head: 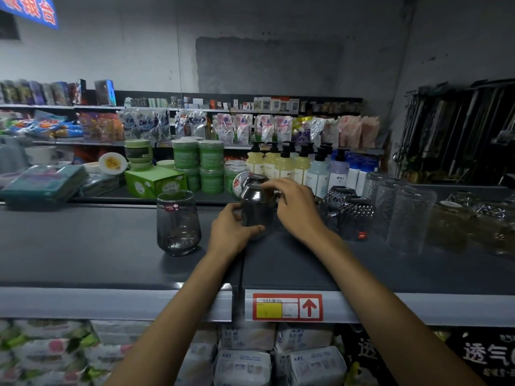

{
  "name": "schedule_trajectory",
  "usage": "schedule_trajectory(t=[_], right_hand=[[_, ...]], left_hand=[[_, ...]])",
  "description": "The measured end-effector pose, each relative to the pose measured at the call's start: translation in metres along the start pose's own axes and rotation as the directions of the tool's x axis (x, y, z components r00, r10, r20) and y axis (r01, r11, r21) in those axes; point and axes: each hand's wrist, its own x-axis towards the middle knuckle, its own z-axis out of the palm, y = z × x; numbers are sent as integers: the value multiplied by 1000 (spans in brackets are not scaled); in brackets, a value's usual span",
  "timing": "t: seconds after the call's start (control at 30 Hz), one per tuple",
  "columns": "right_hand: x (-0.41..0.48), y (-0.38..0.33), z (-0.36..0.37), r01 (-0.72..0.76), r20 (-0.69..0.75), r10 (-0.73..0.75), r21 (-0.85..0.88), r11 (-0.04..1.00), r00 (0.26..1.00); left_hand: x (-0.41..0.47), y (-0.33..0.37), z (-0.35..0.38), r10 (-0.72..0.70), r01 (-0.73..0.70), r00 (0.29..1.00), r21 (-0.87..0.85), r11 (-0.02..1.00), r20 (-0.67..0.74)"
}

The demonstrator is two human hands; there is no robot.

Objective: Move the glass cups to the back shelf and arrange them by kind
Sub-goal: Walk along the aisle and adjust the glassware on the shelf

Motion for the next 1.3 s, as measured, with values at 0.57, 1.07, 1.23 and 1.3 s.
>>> schedule_trajectory(t=[0.57,1.07,1.23,1.3], right_hand=[[-6,18,16,18,-40,-19,-21,1000,999],[-10,17,15,8,-26,-9,-12,1000,1000],[-10,17,16,11,-27,-11,-7,1000,1000],[-10,17,17,18,-29,-18,-3,1000,999]], left_hand=[[5,-6,8,14,-16,999,-30,999,-52],[1,-3,5,11,-10,997,6,1000,-74],[0,-4,5,7,-7,998,-1,1000,-54],[-2,-2,4,-2,2,999,-3,1000,-52]])
